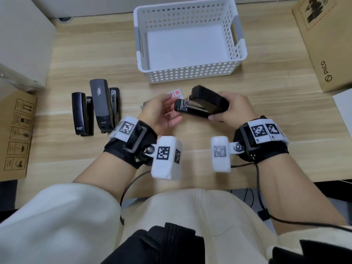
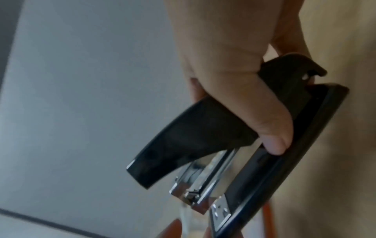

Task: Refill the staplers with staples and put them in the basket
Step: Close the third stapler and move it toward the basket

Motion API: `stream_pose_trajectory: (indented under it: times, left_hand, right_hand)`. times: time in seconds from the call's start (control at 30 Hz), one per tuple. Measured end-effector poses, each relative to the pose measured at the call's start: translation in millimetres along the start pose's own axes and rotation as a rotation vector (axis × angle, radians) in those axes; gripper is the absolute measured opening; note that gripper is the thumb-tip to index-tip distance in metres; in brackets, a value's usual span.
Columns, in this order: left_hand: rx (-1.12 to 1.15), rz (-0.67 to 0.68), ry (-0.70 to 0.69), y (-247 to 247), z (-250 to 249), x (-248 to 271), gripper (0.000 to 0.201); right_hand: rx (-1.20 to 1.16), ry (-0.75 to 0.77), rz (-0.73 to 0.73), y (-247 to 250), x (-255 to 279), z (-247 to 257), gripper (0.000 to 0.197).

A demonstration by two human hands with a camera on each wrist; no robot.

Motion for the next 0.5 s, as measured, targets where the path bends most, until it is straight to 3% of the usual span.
stream_pose_trajectory:
  times: [0.13,0.27,0.37,0.5]
  left_hand:
    - [0.145,0.125,-0.239,-18.1,-85.3,8.1,0.025]
    - [0.087,0.129,-0.382,-41.7,-155.7,-9.8,0.027]
    - [0.044,0.120,-0.340,-58.0,-182.3,-38.7,0.027]
    - [-0.027,0.137,-0.181,-76.9,-183.6,-83.1,0.035]
  right_hand:
    - [-0.154,0.096,-0.152,37.4,-19.1,47.3,0.039]
    - [-0.236,0.148,-0.241,59.8,-58.8,84.6,0.036]
    - [-0.222,0.088,-0.240,62.2,-95.0,90.4,0.032]
    - [-0.043,-0.044,-0.249,55.7,-135.2,65.2,0.030]
Point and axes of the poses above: each hand's wrist, its own x-axis away from the middle knuckle, its own y-axis out of the back of the hand, z = x × y, the point moved 7 cm from there along -x, towards the middle knuckle, and after that the axes turned 11 degrees about -x, right-handed, at the moved point
